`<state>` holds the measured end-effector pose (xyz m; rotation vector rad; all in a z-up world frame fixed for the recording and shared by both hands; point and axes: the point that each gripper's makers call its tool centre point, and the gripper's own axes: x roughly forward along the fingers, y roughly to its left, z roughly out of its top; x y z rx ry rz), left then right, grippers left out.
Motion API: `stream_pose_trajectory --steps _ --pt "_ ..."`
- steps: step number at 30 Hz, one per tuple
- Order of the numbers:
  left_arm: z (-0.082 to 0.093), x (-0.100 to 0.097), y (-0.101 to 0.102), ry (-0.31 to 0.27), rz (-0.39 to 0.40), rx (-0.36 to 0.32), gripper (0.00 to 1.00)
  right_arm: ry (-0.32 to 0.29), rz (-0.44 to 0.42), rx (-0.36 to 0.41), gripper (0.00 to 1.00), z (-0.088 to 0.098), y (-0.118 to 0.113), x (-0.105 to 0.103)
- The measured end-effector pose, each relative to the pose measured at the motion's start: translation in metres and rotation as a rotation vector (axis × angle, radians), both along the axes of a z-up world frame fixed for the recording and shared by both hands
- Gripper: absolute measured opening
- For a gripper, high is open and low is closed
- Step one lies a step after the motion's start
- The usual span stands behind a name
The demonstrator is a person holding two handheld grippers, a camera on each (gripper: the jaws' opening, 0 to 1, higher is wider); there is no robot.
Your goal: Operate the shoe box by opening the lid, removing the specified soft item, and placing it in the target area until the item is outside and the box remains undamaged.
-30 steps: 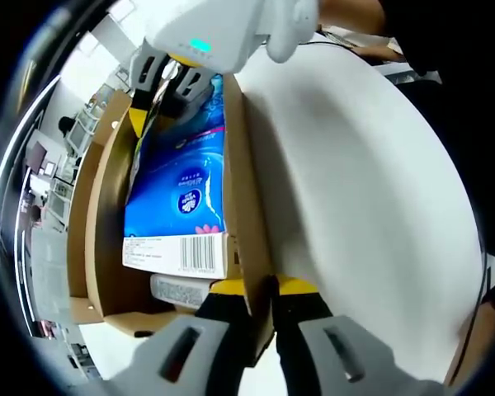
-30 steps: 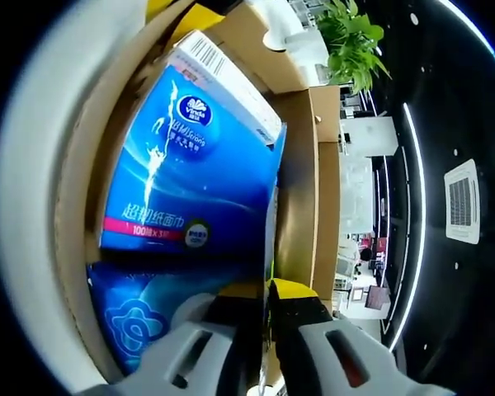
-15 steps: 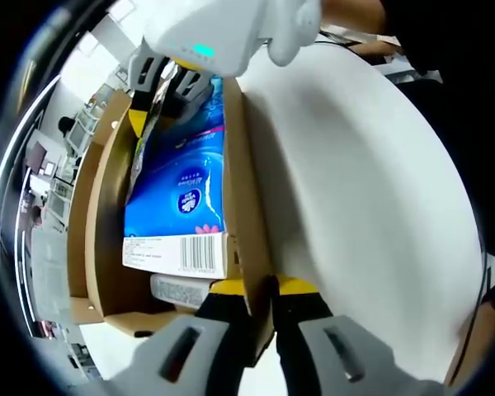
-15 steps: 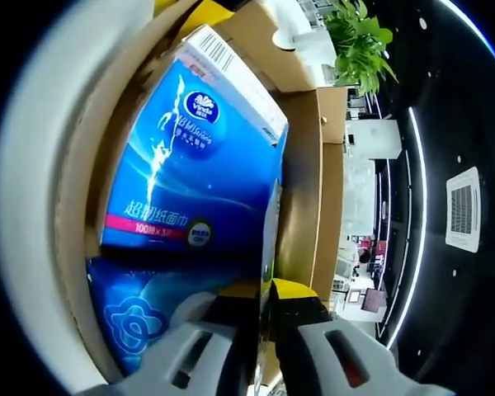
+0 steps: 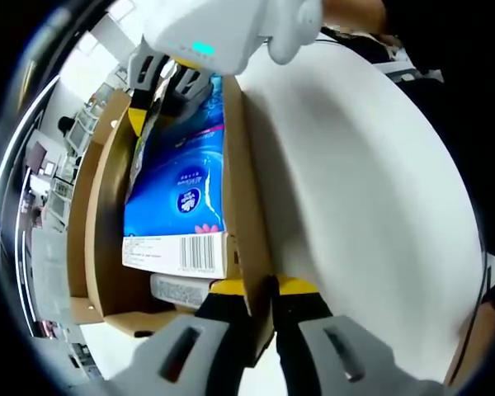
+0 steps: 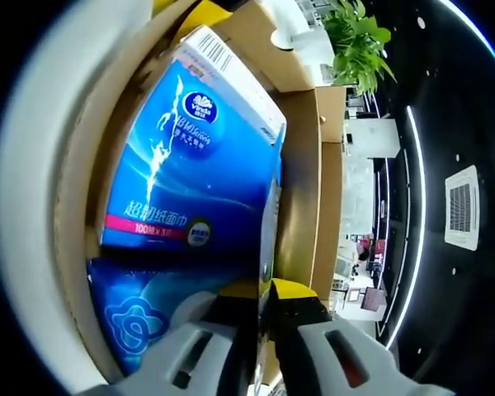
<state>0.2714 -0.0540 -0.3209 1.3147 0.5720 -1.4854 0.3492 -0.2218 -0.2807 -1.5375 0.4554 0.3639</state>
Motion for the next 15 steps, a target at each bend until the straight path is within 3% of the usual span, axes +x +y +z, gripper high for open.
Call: stream_pose_trajectory --steps 15 --pt "-0.0004 -0.0003 -0.0002 -0.002 0.001 0.003 0.08 -0.016 0.005 0.000 0.01 0.0016 -0.0001 0.0002"
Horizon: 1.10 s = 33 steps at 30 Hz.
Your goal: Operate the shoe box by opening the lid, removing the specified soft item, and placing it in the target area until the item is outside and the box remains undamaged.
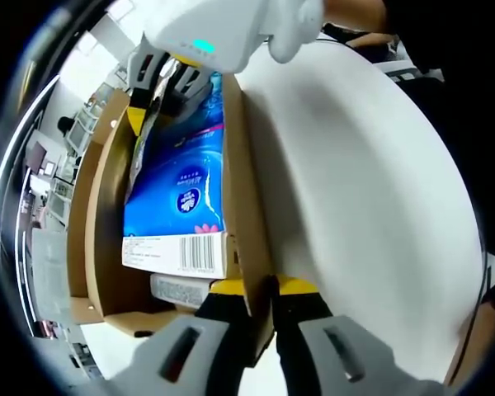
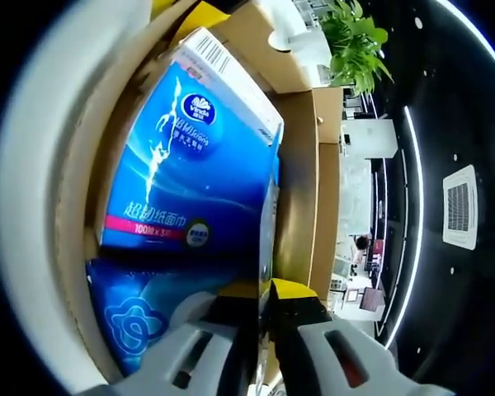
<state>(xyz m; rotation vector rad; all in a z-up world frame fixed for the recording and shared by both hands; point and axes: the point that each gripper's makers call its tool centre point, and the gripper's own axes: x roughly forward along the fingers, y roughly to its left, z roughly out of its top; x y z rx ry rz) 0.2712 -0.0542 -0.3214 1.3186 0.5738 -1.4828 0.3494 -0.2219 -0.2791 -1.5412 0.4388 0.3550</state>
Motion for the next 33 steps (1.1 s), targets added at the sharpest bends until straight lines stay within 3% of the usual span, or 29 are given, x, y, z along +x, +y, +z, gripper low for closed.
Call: stream_pose_trajectory --steps 33 --pt "0.000 0.000 0.001 -0.002 0.003 0.001 0.08 -0.109 0.062 -0.020 0.01 0.016 0.007 0.005"
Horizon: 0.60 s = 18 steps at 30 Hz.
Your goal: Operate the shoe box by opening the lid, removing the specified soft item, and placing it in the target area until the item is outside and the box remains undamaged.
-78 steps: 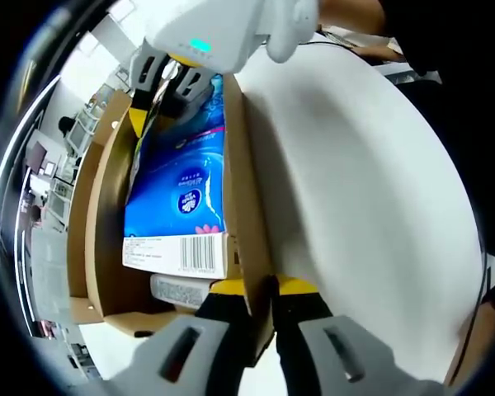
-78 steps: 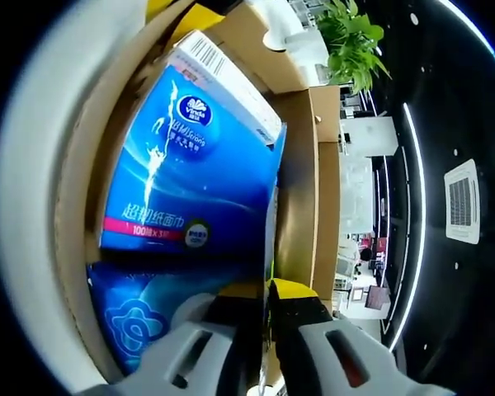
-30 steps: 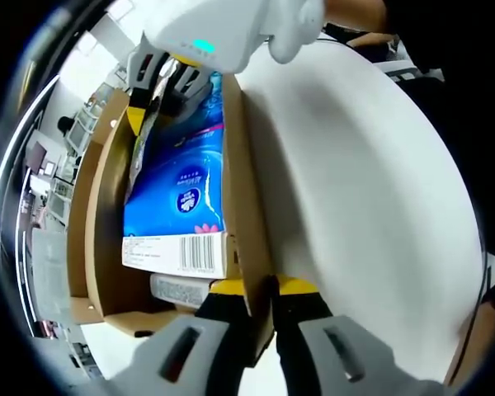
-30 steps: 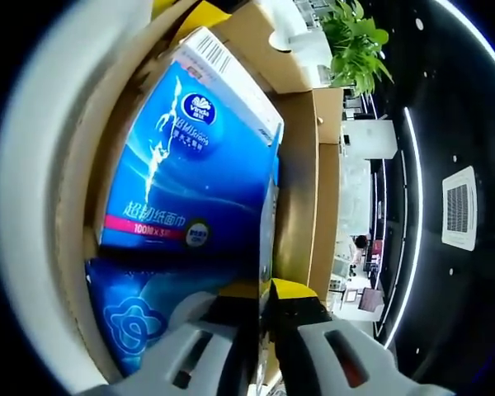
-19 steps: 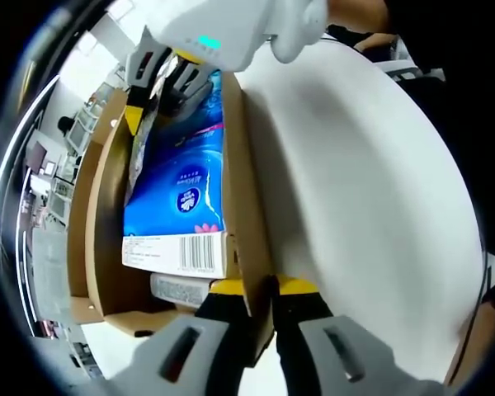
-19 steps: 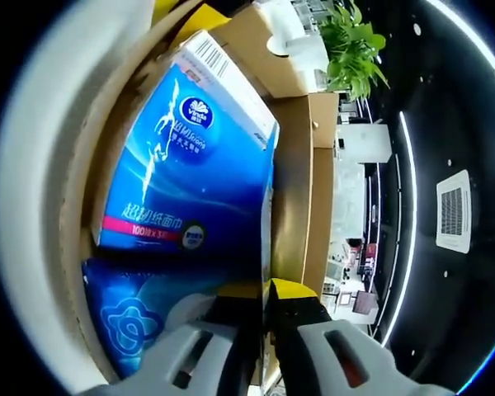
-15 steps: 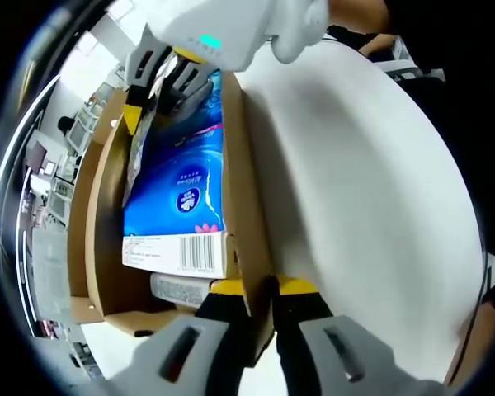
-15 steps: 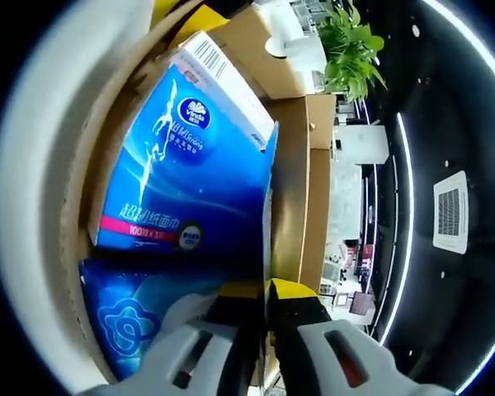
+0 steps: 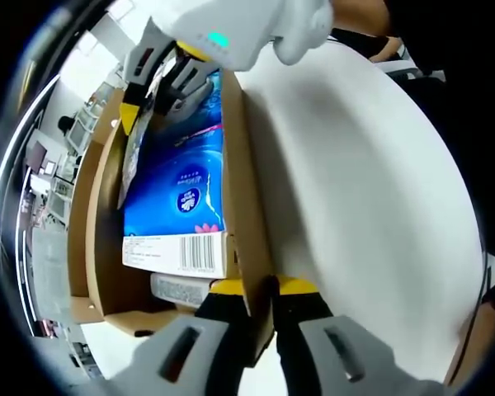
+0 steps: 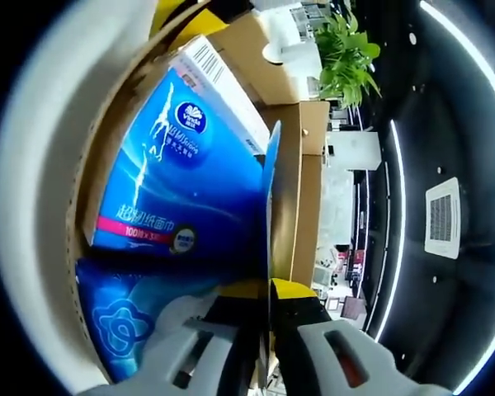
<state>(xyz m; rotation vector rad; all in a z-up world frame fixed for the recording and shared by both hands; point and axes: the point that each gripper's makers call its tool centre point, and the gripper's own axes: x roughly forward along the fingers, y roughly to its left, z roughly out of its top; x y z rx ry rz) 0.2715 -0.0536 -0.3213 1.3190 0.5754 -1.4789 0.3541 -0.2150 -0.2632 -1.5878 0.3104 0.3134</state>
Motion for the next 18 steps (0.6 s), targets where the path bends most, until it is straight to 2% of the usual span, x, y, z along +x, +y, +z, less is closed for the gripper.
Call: stream_pose_trajectory --steps 6,18 --pt "0.000 0.000 0.000 0.000 -0.002 0.000 0.08 -0.021 0.021 -0.023 0.01 0.003 0.003 -0.002" --pt "0.000 0.000 0.000 0.002 0.000 0.000 0.08 -0.067 0.042 -0.012 0.01 0.016 0.010 -0.004"
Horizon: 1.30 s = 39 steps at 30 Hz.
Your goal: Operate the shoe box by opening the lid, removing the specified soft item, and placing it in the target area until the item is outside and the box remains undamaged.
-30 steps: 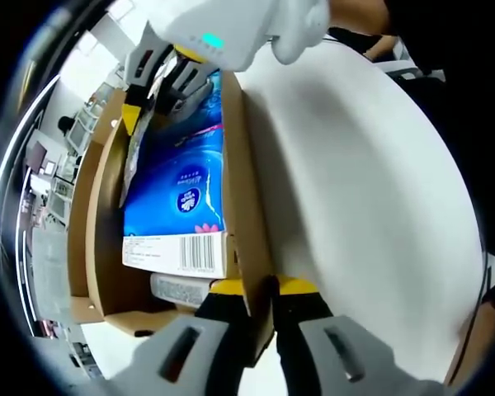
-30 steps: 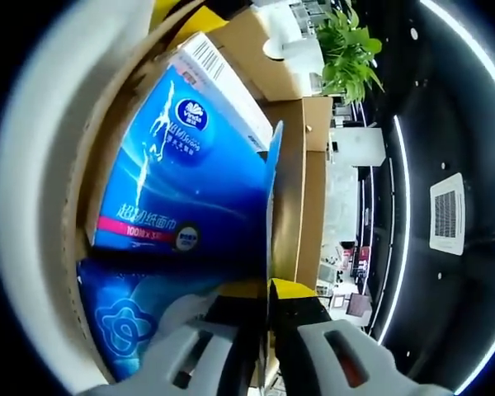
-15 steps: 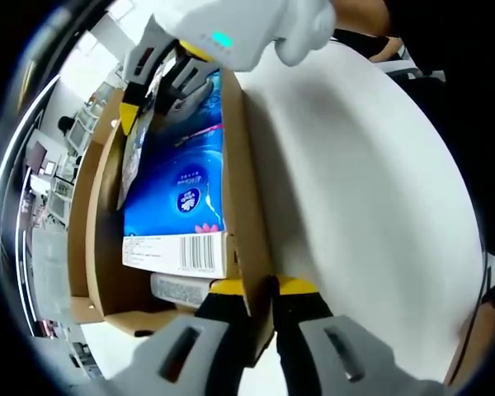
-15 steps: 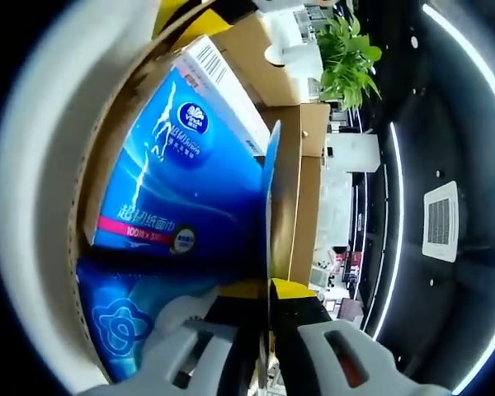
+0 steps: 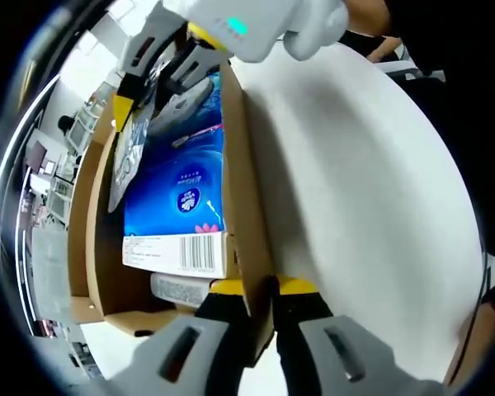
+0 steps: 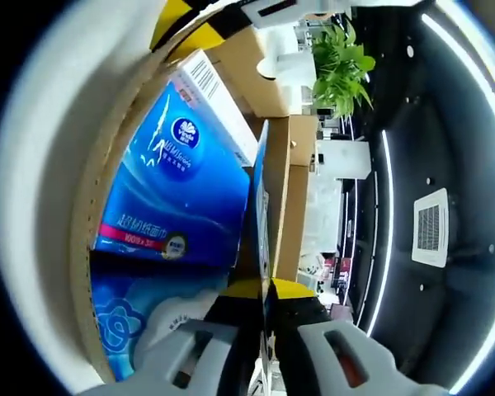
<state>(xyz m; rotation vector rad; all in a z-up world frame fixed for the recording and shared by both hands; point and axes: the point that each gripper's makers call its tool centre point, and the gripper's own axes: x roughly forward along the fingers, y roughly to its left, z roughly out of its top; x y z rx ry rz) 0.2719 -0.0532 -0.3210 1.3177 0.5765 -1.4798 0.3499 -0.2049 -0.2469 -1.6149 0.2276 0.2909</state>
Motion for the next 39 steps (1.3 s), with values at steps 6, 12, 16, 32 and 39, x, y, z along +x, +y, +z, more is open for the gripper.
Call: stream_pose_trajectory --steps 6,12,16,32,39 --pt "0.000 0.000 0.000 -0.001 0.000 0.001 0.08 -0.020 0.005 0.013 0.01 0.010 0.003 -0.004" --pt "0.000 0.001 0.000 -0.001 -0.003 0.000 0.08 -0.034 0.003 0.025 0.01 0.017 0.001 -0.007" --pt "0.000 0.001 0.000 -0.001 -0.001 0.000 0.08 -0.043 -0.001 0.034 0.01 0.023 -0.002 -0.011" --pt "0.000 0.003 0.000 -0.002 0.004 0.004 0.08 -0.079 -0.031 0.060 0.01 0.044 -0.020 -0.029" --pt "0.000 0.002 0.000 -0.005 0.006 0.006 0.08 -0.098 -0.041 0.066 0.01 0.054 -0.026 -0.037"
